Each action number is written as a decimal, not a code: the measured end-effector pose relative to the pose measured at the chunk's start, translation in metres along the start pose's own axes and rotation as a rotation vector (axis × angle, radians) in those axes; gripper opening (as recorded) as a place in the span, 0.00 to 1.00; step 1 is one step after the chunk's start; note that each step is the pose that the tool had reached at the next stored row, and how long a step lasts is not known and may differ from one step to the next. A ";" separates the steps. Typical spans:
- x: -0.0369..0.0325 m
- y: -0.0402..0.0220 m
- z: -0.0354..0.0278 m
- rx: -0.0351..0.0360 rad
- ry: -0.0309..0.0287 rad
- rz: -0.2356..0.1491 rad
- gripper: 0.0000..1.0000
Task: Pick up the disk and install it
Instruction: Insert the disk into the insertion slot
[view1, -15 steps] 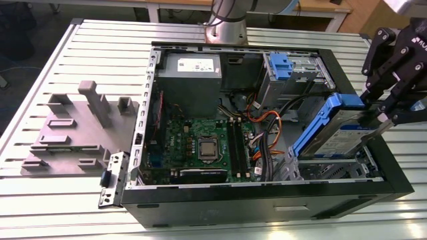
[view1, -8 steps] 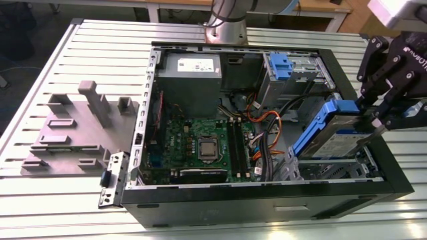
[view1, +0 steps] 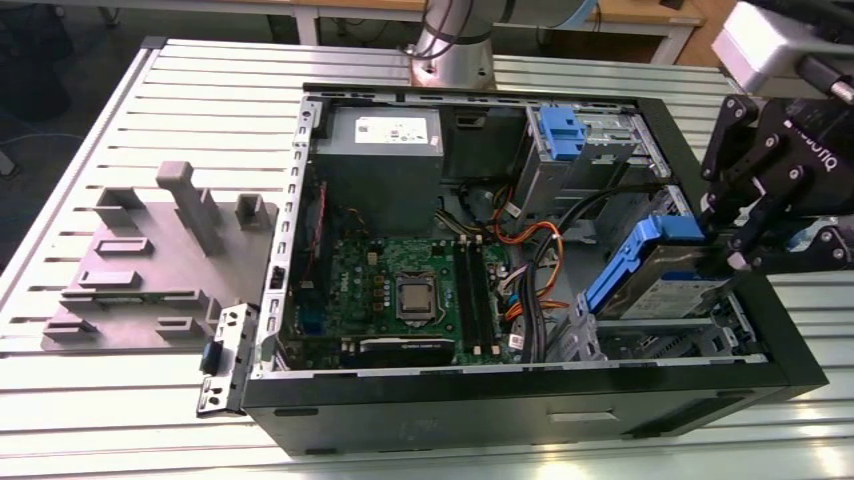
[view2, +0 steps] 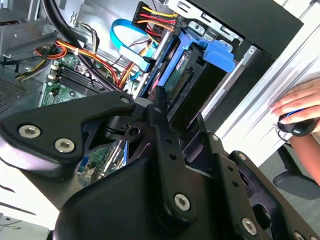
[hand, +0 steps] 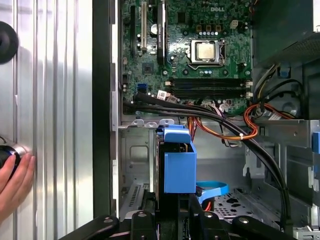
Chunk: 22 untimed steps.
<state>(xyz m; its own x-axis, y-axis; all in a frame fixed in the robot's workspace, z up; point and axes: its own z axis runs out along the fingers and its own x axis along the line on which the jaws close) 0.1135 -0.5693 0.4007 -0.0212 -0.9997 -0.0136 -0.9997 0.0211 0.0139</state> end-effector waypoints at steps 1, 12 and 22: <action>0.0000 0.0000 0.0019 0.0000 0.0004 0.000 0.35; 0.0003 0.0000 0.0218 0.0000 0.0010 0.000 0.35; 0.0005 -0.0002 0.0401 0.0001 0.0017 0.000 0.35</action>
<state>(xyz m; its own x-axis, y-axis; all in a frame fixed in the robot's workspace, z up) 0.1132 -0.5693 0.3606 -0.0212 -0.9997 -0.0120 -0.9997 0.0211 0.0139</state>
